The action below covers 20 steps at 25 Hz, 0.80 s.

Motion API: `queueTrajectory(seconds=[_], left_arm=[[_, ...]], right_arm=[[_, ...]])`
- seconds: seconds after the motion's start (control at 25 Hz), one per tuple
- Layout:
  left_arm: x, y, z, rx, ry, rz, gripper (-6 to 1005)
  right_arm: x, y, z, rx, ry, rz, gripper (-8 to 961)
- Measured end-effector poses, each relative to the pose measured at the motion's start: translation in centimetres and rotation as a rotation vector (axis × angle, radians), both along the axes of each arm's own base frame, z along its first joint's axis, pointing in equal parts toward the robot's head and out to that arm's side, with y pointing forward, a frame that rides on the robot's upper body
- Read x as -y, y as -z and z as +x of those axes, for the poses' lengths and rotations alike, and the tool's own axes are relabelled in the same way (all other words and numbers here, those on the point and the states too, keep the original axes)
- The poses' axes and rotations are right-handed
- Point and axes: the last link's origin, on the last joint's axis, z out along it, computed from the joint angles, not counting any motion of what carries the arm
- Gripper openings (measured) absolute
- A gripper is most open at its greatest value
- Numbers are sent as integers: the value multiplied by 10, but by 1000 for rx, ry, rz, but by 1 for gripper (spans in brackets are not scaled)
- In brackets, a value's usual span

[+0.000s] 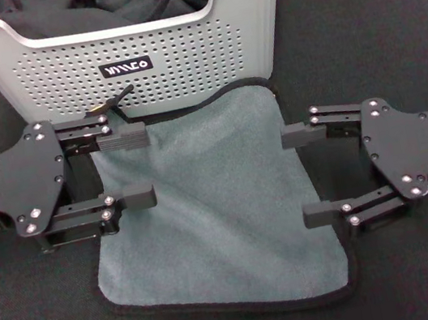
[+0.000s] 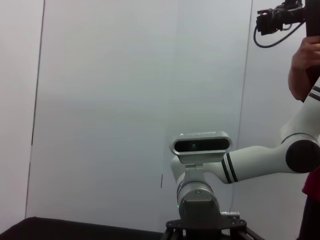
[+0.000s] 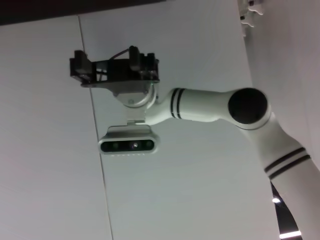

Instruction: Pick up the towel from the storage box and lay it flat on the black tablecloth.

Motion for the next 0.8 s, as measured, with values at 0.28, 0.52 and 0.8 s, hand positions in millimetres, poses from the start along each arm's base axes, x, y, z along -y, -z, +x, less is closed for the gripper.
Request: queueTrajectory(seconds=[0.28, 0.52, 0.8], left_arm=[[6, -1, -8, 28, -45, 18, 601], [8, 1, -15, 53, -69, 28, 601], [8, 2, -16, 60, -75, 31, 601]], right_arm=[[-5, 1, -2, 2, 13, 22, 886], [-8, 2, -1, 9, 18, 40, 886], [-11, 2, -2, 14, 25, 53, 886]])
